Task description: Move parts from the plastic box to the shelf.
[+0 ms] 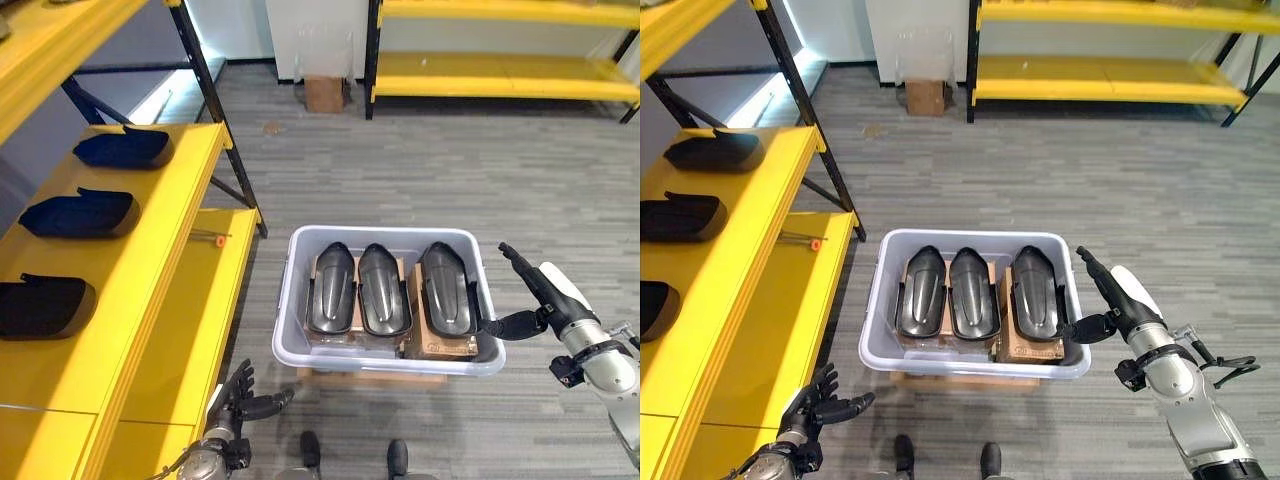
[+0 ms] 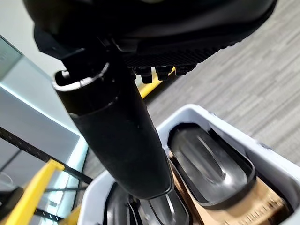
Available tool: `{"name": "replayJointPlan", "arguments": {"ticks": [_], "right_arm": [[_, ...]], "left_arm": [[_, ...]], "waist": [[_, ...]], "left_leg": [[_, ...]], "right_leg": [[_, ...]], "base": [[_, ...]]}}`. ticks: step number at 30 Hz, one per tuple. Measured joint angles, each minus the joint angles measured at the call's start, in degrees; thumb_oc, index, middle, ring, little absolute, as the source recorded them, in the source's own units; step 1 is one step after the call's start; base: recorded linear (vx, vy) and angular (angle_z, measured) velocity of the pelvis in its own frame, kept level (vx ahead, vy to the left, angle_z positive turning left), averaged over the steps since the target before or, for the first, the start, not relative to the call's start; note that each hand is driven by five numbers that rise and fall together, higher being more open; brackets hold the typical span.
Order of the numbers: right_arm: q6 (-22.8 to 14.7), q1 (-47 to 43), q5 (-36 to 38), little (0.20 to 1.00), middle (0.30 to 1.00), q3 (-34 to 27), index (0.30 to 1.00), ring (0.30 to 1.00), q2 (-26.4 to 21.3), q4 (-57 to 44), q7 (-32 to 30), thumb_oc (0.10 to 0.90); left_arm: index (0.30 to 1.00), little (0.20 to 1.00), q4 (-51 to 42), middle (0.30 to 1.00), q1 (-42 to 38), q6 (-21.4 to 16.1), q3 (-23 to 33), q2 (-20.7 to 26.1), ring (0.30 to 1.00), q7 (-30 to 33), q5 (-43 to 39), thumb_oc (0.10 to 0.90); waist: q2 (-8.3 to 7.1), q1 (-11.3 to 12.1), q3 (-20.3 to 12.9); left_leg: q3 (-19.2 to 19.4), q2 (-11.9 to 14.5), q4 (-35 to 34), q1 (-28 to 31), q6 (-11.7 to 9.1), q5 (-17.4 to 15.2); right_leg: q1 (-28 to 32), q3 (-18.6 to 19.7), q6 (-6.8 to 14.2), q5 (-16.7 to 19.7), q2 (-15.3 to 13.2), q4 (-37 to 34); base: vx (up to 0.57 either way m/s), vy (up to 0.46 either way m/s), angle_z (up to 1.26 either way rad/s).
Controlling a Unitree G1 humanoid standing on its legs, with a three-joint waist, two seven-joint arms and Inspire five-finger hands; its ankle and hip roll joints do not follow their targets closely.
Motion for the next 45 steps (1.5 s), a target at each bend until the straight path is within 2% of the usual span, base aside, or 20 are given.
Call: {"name": "replayJointPlan", "arguments": {"ticks": [2,5,6,8,10,12,17,28,34,45], "right_arm": [[0.13,-1.65,0.04,1.000,1.000,0.28,1.000,1.000,-0.65,0.79,0.01,0.900],[0.36,-4.85,0.76,1.000,1.000,2.39,1.000,1.000,-0.85,2.94,-0.41,0.900],[0.34,-6.60,1.51,1.000,1.000,2.62,1.000,1.000,-0.86,3.58,-0.61,0.900],[0.86,-10.92,1.71,1.000,1.000,2.88,1.000,1.000,-0.80,5.88,-1.28,0.900],[0.86,-11.69,1.72,1.000,1.000,3.18,1.000,1.000,-0.78,6.12,-1.65,0.900],[1.01,-13.72,1.72,1.000,1.000,3.19,1.000,1.000,-0.77,6.56,-2.75,0.900],[1.04,-17.05,1.71,1.000,1.000,3.19,1.000,1.000,-0.81,6.70,-4.60,0.900],[1.05,-17.99,-0.65,1.000,1.000,3.02,1.000,1.000,-0.92,6.66,-7.26,0.900],[1.06,-15.05,-0.88,1.000,1.000,2.99,1.000,1.000,-0.81,6.65,-7.27,0.900],[1.06,-15.09,-3.11,1.000,1.000,2.99,1.000,1.000,-0.01,6.49,-7.27,0.900]], "left_arm": [[1.000,1.000,-0.12,1.000,-1.79,-0.41,-0.08,0.30,1.000,0.06,-0.03,0.900],[1.000,1.000,-1.04,1.000,-3.25,-0.87,-0.50,1.54,1.000,0.32,-0.68,0.900],[1.000,1.000,-2.05,1.000,-4.24,-1.20,-0.50,2.16,1.000,0.49,-1.95,0.900],[1.000,1.000,-2.42,1.000,-9.41,-2.04,-0.88,2.86,1.000,0.74,-2.22,0.900],[1.000,1.000,-2.80,1.000,-10.15,-2.14,-0.93,3.19,1.000,1.48,-2.23,0.900],[1.000,1.000,-2.87,1.000,-11.21,-2.47,-0.84,3.86,1.000,2.36,-2.25,0.900],[1.000,1.000,-2.83,1.000,-11.95,-3.01,-0.88,3.89,1.000,2.80,-2.49,0.900],[1.000,1.000,-2.81,1.000,-11.68,-3.26,-0.81,3.91,1.000,3.81,-4.37,0.900],[1.000,1.000,-2.80,1.000,-11.00,-3.26,-0.40,3.91,1.000,4.21,-4.40,0.900],[1.000,1.000,-2.78,1.000,-10.87,-3.33,-0.30,3.92,1.000,4.39,-4.43,0.900]], "waist": [[0.44,0.16,2.20],[0.43,0.59,3.61],[0.46,0.69,5.14],[1.04,0.76,10.45],[1.09,0.80,10.93],[1.11,0.77,13.41],[1.05,0.78,15.94],[1.12,0.86,16.46],[1.17,1.27,16.97],[0.94,2.23,17.66]], "left_leg": [[-0.05,0.01,0.01,-0.75,0.01,0.35],[-0.02,0.07,0.05,-2.59,0.01,0.82],[-0.08,0.13,0.07,-3.73,0.07,1.30],[-0.90,0.17,0.09,-5.87,0.20,2.16],[-1.11,0.17,0.08,-7.16,0.20,2.26],[-1.09,0.14,0.08,-7.48,0.22,2.32],[-0.71,0.19,0.09,-8.33,0.23,2.32],[-0.88,0.21,0.09,-9.70,0.21,2.44],[-1.22,0.21,0.09,-10.48,0.24,2.54],[-1.64,0.20,0.10,-11.69,0.26,2.72]], "right_leg": [[-0.75,-0.03,-0.36,0.62,0.03,0.25],[-2.70,0.00,-0.50,1.06,0.14,0.46],[-3.90,-0.03,-0.66,1.39,0.18,0.69],[-6.18,-0.68,-0.80,1.60,0.19,1.91],[-7.49,-0.89,-0.81,1.53,0.17,2.19],[-7.93,-0.91,-0.83,1.56,0.13,2.49],[-9.28,-0.64,-0.86,1.50,0.12,2.99],[-10.85,-0.71,-0.86,1.37,0.11,3.57],[-11.62,-1.03,-0.89,1.12,0.10,3.98],[-13.81,-1.28,-0.88,-0.13,-0.11,6.54]], "base": [[-0.14,-0.036,0.01],[-0.15,-0.030,-0.02],[-0.12,-0.020,0.07],[-0.11,-0.011,0.13],[-0.04,0.001,0.07],[-0.06,0.011,0.00],[-0.02,0.004,-0.03],[0.00,0.000,0.00],[0.00,0.000,0.02],[0.00,0.002,0.01]]}}
